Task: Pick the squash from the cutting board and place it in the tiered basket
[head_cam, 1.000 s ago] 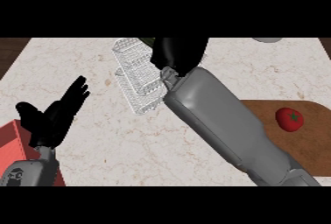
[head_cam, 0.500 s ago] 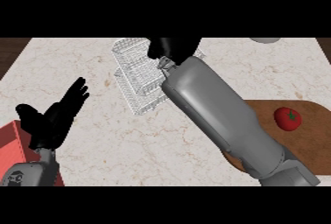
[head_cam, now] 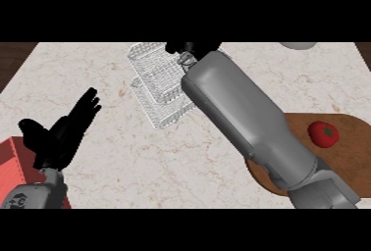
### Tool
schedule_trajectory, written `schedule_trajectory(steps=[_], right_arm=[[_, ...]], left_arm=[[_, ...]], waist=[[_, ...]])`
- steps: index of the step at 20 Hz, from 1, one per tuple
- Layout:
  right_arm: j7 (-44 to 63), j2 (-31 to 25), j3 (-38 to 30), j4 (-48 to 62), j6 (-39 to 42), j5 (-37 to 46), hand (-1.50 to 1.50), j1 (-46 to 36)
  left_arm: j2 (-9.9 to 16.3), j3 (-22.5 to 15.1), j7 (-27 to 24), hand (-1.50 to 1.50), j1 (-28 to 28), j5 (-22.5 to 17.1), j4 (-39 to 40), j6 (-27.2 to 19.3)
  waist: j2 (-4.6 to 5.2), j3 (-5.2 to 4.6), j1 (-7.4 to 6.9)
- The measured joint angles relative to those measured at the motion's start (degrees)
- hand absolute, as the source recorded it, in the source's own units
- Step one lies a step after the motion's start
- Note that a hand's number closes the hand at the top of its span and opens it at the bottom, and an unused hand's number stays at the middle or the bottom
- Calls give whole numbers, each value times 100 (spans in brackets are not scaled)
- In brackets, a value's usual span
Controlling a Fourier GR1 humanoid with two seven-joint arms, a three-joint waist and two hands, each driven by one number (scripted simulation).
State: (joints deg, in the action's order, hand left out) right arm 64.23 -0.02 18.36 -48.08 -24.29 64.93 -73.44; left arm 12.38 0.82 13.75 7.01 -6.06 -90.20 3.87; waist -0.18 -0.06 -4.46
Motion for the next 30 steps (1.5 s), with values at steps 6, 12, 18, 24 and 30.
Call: schedule_trajectory(steps=[6,12,18,24,30], right_arm=[[-134,-33,-357,195,-880,-9,-150,-50],[-289,-44,-834,-13,-2001,37,-150,27],[-256,-32,-1243,-417,-2840,398,-150,219],[24,-16,-1685,-1340,-2902,1199,-150,678],[406,3,-1786,-3108,-2426,1720,-150,1579]], left_arm=[[-12,23,16,0,51,-22,48,15],[-1,65,-18,0,0,-18,63,4],[66,178,-7,0,-183,-75,-3,28],[112,363,-59,0,-329,-99,50,-66],[129,435,-112,0,-480,-120,3,-103]], waist=[[68,2,22],[59,11,113],[-6,14,271],[-92,20,551],[-142,29,722]])
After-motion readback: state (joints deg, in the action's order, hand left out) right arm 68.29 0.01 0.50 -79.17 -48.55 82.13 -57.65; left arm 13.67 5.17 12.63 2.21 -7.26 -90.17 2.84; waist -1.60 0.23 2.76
